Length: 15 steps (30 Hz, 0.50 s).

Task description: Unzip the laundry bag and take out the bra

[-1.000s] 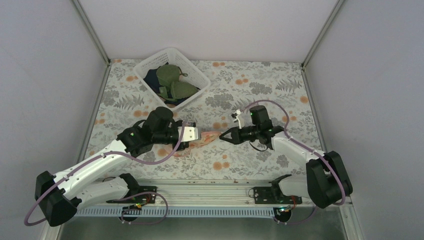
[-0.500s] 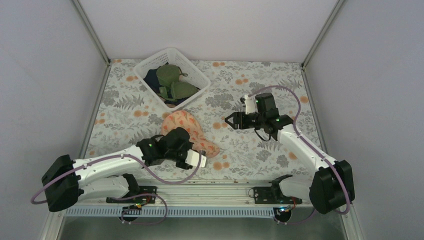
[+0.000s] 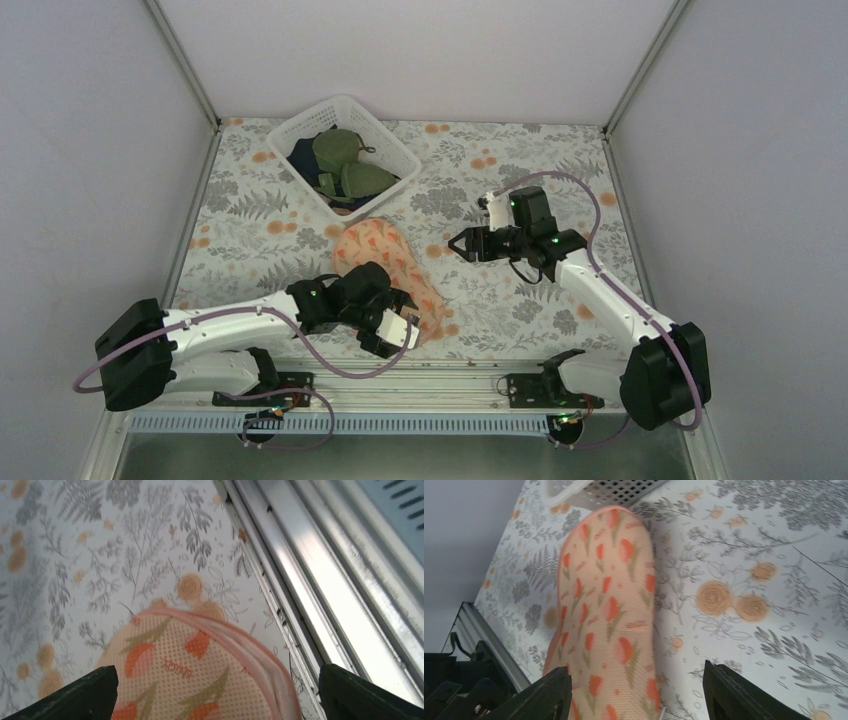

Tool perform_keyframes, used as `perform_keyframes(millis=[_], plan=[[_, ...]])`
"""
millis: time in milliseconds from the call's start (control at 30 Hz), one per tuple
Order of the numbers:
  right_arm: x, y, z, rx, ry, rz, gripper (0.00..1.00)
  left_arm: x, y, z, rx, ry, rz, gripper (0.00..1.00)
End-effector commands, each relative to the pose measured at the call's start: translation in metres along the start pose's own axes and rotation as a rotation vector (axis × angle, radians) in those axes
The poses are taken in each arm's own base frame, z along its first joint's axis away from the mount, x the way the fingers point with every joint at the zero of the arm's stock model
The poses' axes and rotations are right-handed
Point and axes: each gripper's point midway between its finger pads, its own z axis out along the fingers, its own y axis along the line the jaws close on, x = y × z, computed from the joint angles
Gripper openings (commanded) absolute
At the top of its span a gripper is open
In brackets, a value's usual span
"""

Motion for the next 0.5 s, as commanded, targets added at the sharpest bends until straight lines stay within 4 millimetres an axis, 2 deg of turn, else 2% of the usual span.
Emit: perform_keyframes(millis=[0, 100, 200, 267, 333, 400, 467], plan=[[-0.015, 0.032, -0.004, -0.051, -0.025, -0.087, 0.69, -0.035, 0.012, -0.019, -0.002, -0.134, -0.089, 1.00], [-0.017, 0.043, 0.004, -0.028, -0.021, -0.106, 0.69, -0.041, 0.049, -0.042, -0.093, -0.225, -0.298, 1.00], [-0.018, 0.051, 0.015, 0.022, -0.017, -0.126, 0.69, -0.026, 0.104, -0.085, -0.260, -0.352, -0.614, 1.00], [-0.016, 0.058, 0.026, 0.056, -0.006, -0.138, 0.69, -0.002, 0.131, -0.118, -0.377, -0.432, -0.837, 1.00], [-0.017, 0.062, 0.037, 0.099, 0.005, -0.152, 0.69, 0.030, 0.147, -0.151, -0.505, -0.500, -1.075, 1.00], [-0.015, 0.070, 0.049, 0.133, 0.020, -0.181, 0.69, 0.074, 0.152, -0.177, -0.668, -0.517, -1.303, 1.00], [-0.010, 0.082, 0.063, 0.156, 0.046, -0.225, 0.69, 0.121, 0.144, -0.195, -0.822, -0.506, -1.542, 1.00]])
